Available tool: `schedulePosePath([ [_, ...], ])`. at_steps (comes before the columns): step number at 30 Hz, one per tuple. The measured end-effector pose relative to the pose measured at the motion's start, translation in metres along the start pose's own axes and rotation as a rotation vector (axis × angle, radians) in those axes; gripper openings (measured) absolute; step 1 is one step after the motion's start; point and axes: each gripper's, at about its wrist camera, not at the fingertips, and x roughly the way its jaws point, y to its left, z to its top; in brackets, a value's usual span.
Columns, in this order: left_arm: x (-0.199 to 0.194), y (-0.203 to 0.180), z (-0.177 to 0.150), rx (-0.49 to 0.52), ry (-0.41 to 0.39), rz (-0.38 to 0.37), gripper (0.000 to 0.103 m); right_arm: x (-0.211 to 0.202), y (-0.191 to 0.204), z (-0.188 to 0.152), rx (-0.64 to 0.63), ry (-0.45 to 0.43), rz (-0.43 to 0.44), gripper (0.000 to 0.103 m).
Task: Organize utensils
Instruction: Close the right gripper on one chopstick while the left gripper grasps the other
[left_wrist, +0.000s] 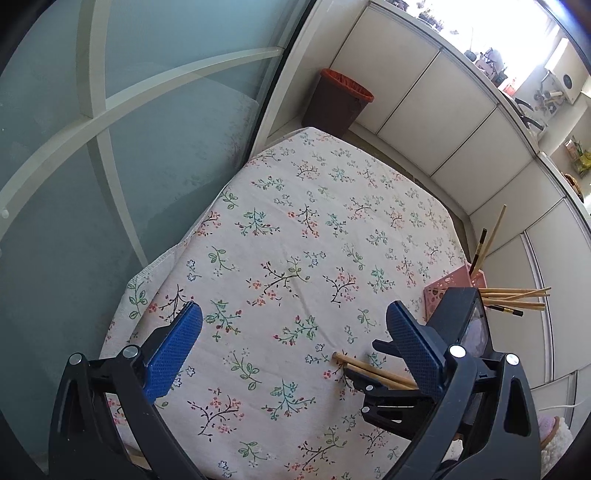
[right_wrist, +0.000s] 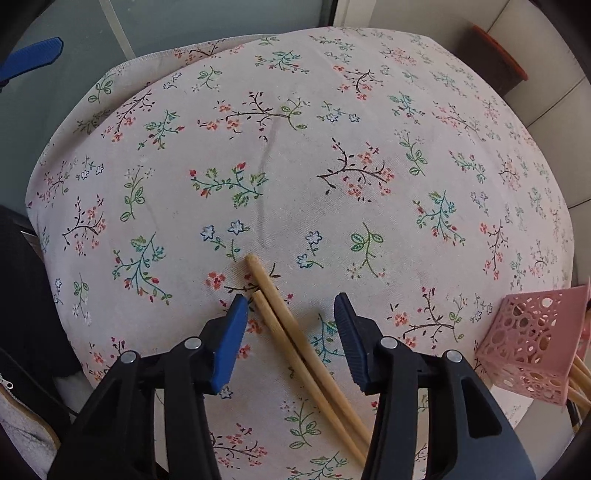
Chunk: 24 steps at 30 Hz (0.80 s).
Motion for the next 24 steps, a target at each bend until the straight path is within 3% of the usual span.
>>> schedulePosePath([
  [3, 0.004, -0.002, 0.0, 0.003, 0.019, -0.009, 0.096, -0.008, -0.009, 0.006, 0.045, -0.031, 0.05, 0.049],
  [14, 0.009, 0.001, 0.001, -0.014, 0.05, -0.034, 0.096, 0.004, -0.008, 0.003, -0.052, 0.043, -0.039, 0.048],
  [20, 0.01, -0.002, 0.001, -0.015, 0.051, -0.045, 0.096, 0.008, -0.012, 0.002, -0.032, 0.034, -0.02, 0.048],
  [21, 0.01, -0.001, 0.001, -0.018, 0.051, -0.048, 0.096, 0.008, -0.01, 0.004, -0.029, 0.023, -0.012, 0.043],
  [24, 0.008, 0.001, 0.002, -0.031, 0.036, -0.039, 0.096, 0.013, -0.001, 0.011, -0.012, 0.017, 0.034, 0.016],
])
